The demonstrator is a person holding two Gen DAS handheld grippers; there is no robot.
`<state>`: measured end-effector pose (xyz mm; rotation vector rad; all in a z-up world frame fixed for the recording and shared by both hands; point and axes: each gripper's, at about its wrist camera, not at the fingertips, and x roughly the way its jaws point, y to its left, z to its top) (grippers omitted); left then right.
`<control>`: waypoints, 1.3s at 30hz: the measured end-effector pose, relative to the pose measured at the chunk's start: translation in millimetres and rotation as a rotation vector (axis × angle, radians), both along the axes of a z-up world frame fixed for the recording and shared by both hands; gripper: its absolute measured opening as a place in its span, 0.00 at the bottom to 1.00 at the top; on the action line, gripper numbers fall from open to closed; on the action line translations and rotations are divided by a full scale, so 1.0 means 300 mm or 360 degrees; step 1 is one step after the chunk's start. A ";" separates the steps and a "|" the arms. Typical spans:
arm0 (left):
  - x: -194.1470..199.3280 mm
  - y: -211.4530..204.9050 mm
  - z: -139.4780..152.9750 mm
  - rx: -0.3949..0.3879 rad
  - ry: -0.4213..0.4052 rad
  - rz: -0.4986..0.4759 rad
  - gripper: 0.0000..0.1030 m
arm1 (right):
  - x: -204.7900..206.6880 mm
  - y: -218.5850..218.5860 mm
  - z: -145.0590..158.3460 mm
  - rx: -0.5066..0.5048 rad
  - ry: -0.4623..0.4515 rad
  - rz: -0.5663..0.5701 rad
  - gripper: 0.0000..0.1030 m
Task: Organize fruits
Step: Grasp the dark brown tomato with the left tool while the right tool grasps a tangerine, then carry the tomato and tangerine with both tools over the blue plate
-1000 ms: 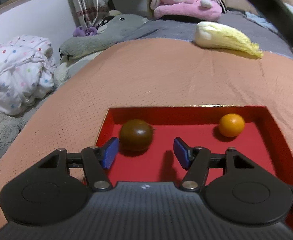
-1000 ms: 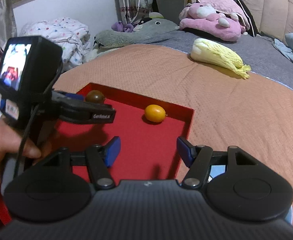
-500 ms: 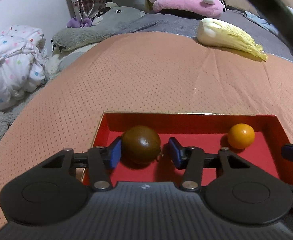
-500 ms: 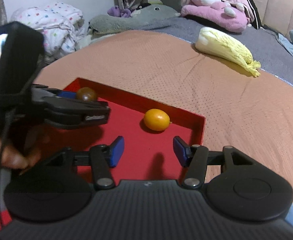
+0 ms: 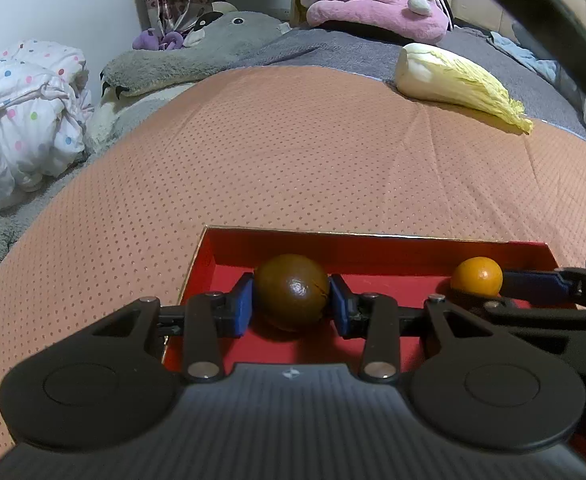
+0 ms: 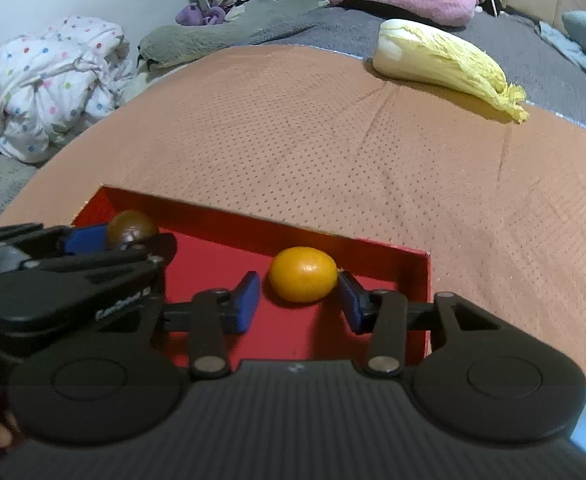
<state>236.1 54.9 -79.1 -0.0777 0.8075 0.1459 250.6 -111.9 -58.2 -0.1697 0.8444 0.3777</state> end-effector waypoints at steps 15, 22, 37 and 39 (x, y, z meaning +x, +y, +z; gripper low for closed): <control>-0.022 0.021 0.016 -0.0074 0.0023 0.0011 0.44 | -0.066 -0.048 0.038 0.0015 -0.0031 -0.0009 0.40; -0.077 -0.004 0.060 -0.0061 -0.0036 -0.0040 0.44 | -0.167 -0.099 0.074 0.0041 -0.0067 0.0015 0.40; -0.216 -0.096 0.169 -0.0053 -0.0103 -0.0132 0.44 | -0.375 -0.174 0.174 0.0129 -0.0159 0.0084 0.40; -0.236 -0.118 0.185 -0.0041 -0.0118 -0.0152 0.44 | -0.397 -0.191 0.188 0.0139 -0.0171 0.0085 0.40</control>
